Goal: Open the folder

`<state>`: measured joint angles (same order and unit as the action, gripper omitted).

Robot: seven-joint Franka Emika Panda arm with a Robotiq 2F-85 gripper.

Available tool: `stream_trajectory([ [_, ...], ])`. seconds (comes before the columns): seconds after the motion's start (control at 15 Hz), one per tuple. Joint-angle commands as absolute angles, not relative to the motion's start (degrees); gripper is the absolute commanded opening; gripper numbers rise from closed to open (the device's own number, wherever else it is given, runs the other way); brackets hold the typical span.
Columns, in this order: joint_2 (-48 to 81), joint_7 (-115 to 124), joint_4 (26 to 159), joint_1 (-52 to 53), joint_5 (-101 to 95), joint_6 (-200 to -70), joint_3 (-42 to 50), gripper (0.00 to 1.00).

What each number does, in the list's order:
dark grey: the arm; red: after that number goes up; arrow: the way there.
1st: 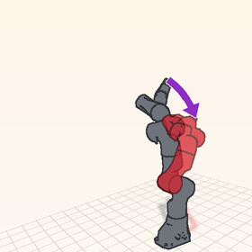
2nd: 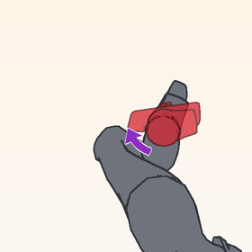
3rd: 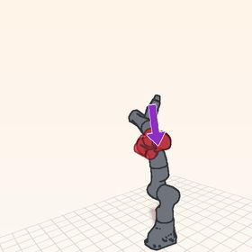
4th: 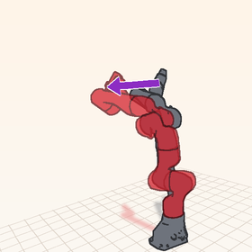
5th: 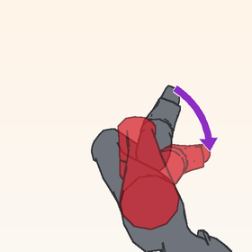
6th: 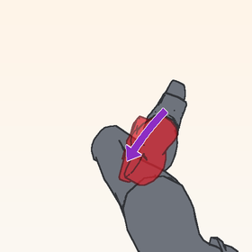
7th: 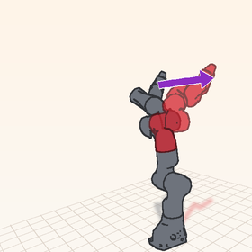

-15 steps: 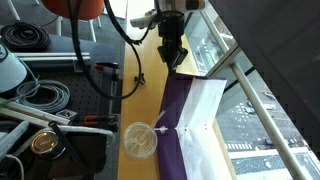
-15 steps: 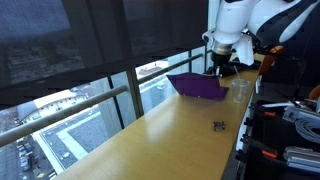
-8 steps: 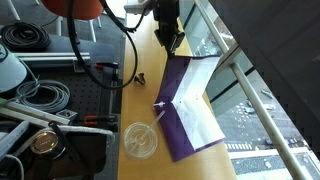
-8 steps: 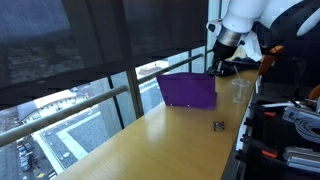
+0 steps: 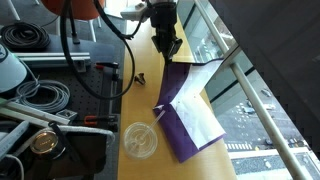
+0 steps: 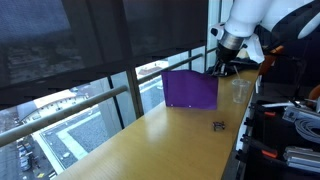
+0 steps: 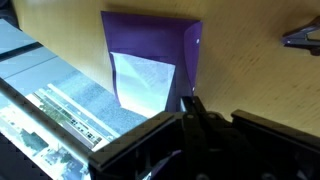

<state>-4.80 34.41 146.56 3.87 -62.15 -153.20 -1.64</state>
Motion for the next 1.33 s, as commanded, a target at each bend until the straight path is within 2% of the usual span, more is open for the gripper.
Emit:
stream_trajectory([
  [0.0, -5.12, 31.98, 147.91, 3.32, -63.34, -157.16, -0.85, 0.0],
  [0.27, -4.8, 30.47, 147.94, 3.47, -64.29, -157.02, -1.2, 0.0],
  [0.87, -1.9, 15.3, 148.11, 4.76, -50.21, -160.52, -1.85, 0.0],
  [1.27, 0.45, 13.6, 147.34, 5.44, -45.76, -159.43, -2.34, 0.0],
])
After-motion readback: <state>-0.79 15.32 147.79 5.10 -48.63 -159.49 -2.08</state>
